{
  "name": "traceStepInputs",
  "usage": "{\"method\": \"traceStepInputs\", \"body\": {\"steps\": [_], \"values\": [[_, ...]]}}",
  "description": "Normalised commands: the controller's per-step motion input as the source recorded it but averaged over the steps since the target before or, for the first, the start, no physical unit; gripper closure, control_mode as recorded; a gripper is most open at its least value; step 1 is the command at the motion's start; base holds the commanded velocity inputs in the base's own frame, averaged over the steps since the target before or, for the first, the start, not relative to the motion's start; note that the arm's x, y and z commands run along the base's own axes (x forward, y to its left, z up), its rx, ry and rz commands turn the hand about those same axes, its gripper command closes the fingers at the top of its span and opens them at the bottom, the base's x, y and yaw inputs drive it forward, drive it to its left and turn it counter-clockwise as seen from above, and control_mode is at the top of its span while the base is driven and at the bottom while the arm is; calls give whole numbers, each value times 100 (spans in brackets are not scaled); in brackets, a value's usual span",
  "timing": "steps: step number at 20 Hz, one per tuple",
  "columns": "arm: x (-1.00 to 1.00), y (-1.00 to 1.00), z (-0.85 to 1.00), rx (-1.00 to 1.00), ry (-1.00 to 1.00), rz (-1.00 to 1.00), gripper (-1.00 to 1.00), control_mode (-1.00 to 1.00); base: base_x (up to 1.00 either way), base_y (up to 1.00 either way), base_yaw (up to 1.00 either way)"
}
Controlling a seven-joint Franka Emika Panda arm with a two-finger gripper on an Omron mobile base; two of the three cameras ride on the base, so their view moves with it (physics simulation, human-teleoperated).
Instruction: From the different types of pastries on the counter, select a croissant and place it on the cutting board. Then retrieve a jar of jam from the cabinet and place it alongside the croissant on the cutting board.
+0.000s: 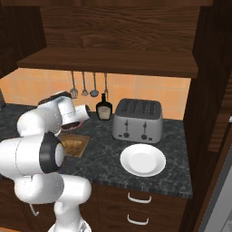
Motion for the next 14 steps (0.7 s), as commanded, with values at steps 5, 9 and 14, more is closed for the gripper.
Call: {"method": "traceStepInputs", "body": {"steps": [5, 9, 14], "values": [[-56, -11, 79, 0, -11, -10, -100, -100, 0, 0, 0], [-54, -23, 72, 0, -10, -8, -100, -100, 0, 0, 0], [-59, -46, 51, 0, -7, -8, -100, -100, 0, 0, 0]]}}
